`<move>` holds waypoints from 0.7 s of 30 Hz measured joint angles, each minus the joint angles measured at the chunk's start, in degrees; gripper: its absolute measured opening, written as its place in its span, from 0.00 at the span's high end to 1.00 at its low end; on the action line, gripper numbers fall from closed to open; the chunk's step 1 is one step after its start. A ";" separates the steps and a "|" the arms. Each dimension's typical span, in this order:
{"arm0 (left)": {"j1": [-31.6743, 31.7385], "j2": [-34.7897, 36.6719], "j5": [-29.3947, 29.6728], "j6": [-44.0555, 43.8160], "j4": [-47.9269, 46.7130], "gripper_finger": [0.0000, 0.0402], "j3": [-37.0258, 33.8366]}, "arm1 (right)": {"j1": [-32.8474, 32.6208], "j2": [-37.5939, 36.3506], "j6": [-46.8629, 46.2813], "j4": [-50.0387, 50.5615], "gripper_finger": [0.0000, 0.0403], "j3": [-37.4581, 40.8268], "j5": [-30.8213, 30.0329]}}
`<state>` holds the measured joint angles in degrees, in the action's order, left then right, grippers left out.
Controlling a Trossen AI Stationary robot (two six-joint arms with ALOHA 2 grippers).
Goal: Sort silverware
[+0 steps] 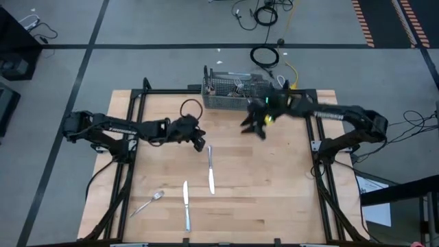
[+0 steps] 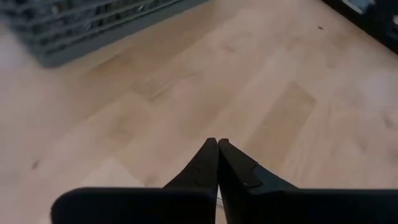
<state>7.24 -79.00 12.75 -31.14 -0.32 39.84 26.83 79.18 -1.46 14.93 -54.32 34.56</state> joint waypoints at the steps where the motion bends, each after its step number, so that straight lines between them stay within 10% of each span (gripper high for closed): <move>1: 0.74 0.00 -1.53 1.94 -0.14 0.97 0.36 | -2.16 0.15 -3.84 -6.81 0.53 3.56 -1.19; 6: 4.17 0.00 -15.68 13.30 -0.23 0.94 1.81 | -13.87 2.10 -16.96 -33.19 0.53 15.07 -18.81; 11: 5.85 0.02 -25.04 25.67 -3.30 0.94 2.40 | -21.78 6.11 -22.16 -36.62 0.53 15.25 -34.48; 21: 4.54 -5.96 -34.12 36.67 -4.64 0.99 2.00 | -26.51 6.31 -28.52 -37.50 0.53 13.32 -42.40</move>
<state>11.77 -84.97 -21.37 5.53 -4.96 41.85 0.33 85.49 -29.99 -22.57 -41.00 -7.84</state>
